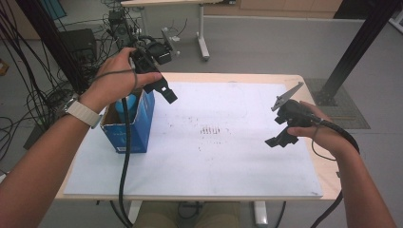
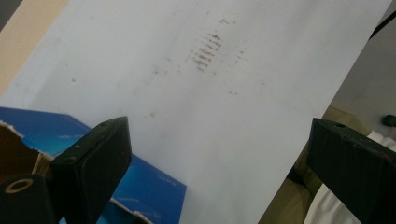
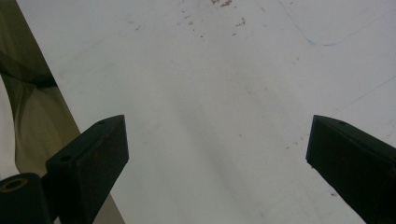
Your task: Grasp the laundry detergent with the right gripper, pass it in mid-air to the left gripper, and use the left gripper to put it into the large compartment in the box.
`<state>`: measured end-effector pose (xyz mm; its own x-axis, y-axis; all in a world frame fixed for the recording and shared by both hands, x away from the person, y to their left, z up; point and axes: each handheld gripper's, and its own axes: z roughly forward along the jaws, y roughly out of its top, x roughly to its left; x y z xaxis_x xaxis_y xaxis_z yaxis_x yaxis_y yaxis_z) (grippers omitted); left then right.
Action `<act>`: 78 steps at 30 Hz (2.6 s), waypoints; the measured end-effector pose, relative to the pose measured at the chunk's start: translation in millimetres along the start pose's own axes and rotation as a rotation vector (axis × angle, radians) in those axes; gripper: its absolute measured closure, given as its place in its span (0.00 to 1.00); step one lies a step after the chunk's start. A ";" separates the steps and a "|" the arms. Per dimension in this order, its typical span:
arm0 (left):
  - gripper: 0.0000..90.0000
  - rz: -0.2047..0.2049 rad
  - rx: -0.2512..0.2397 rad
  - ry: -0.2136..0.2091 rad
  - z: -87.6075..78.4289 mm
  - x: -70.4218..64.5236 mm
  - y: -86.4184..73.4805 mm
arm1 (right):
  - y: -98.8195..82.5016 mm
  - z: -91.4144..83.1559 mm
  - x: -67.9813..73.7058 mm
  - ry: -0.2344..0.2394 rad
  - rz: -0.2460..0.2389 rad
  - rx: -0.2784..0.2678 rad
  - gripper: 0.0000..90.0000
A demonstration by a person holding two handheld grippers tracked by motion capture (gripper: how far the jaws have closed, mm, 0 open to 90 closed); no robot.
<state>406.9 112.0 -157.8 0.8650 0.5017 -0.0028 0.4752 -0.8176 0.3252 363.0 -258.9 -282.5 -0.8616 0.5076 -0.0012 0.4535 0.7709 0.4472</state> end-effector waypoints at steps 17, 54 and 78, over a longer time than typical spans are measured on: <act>0.08 0.202 0.031 -0.059 46.1 -31.3 10.9 | -16.3 -6.2 4.3 -0.016 0.033 -0.004 0.06; 0.08 0.227 0.044 -0.075 70.9 -41.5 5.5 | -16.3 -2.3 6.5 -0.011 0.026 -0.006 0.06; 0.08 0.209 0.043 -0.072 75.6 -38.5 2.6 | -19.7 0.3 7.6 -0.007 0.031 -0.008 0.06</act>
